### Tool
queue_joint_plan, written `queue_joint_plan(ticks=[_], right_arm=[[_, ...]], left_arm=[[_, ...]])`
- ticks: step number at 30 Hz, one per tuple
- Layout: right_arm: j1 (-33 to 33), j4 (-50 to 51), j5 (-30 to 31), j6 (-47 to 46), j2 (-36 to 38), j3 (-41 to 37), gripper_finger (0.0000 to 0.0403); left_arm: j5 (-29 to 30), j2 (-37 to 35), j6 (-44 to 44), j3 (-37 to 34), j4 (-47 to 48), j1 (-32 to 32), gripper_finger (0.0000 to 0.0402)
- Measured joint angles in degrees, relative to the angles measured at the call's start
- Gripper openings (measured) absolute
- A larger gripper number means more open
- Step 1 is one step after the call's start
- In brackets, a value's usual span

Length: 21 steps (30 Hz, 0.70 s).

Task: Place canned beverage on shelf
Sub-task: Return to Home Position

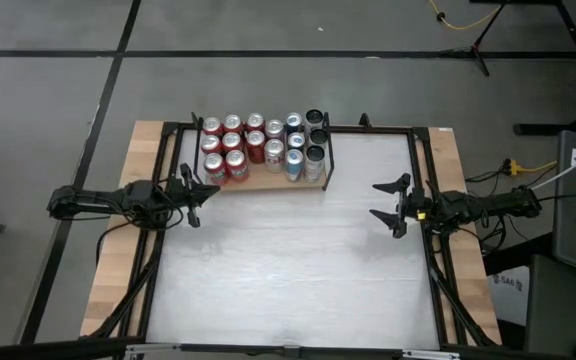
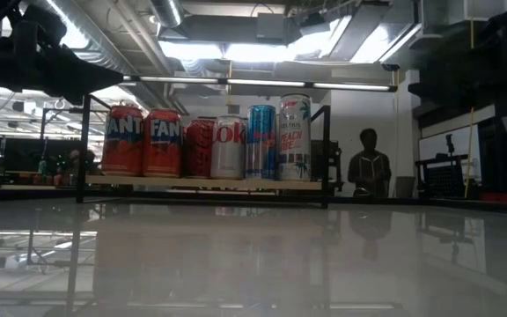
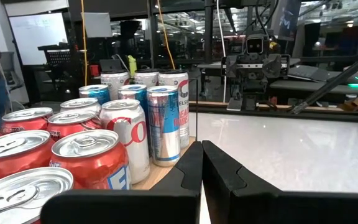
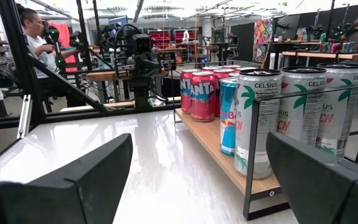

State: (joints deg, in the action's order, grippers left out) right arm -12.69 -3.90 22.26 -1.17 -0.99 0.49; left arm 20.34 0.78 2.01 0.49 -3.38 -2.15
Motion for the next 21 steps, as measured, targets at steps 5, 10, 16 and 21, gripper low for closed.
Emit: queue_joint_plan(ticks=[5, 10, 16, 21], right_arm=[[0.0, 0.0, 0.0, 0.0, 0.0, 0.0, 0.0358], [0.0, 0.0, 0.0, 0.0, 0.0, 0.0, 0.0358], [-1.4, 0.0, -0.3, 0.0, 0.0, 0.0, 0.0358], [-1.6, 0.1, -2.3, 0.0, 0.0, 0.0, 0.0358]], left_arm=[[0.0, 0.0, 0.0, 0.0, 0.0, 0.0, 0.0000], [0.0, 0.0, 0.0, 0.0, 0.0, 0.0, 0.0000], [0.0, 0.0, 0.0, 0.0, 0.0, 0.0, 0.0000], [0.0, 0.0, 0.0, 0.0, 0.0, 0.0, 0.0000]])
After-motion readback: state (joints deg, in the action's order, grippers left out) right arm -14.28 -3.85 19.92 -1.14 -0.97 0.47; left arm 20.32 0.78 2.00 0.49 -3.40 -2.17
